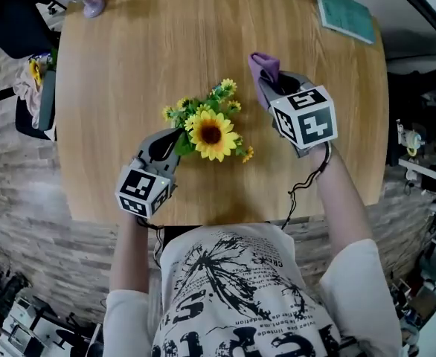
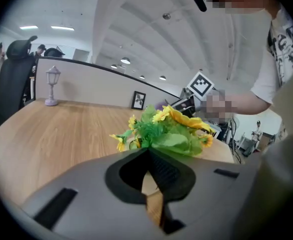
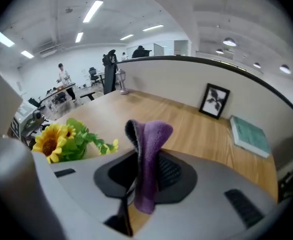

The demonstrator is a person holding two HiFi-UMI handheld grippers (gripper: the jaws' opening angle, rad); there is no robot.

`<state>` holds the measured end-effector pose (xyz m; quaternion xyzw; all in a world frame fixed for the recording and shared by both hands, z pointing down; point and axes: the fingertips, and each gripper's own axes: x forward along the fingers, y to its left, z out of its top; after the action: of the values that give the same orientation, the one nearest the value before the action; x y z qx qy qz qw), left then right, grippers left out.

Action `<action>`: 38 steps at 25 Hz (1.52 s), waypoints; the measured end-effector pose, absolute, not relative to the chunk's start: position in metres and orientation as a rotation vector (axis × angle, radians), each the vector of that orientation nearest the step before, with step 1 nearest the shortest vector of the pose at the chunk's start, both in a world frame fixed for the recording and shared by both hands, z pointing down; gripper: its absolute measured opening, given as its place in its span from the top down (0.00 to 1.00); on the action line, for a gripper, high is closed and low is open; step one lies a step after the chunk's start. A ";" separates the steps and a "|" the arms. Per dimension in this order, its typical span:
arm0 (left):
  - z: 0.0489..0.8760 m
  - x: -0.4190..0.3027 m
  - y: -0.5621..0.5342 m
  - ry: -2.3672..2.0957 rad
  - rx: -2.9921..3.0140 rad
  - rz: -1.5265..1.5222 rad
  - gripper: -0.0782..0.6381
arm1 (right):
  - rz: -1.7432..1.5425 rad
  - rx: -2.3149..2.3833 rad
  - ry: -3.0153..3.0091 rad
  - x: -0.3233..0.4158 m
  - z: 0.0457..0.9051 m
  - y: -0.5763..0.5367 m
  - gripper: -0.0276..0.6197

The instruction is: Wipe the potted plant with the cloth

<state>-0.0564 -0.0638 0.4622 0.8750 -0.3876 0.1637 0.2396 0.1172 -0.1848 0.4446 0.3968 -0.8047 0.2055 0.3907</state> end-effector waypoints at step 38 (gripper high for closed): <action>0.459 -0.059 -0.072 -1.320 2.275 0.344 0.89 | 0.265 -0.198 -2.023 -0.027 0.512 -0.132 0.85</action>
<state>-0.0589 -0.0718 0.4592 0.8322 -0.4829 0.1258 0.2419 -0.0266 -0.1323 0.5123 -0.0824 -0.8435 0.1107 0.5191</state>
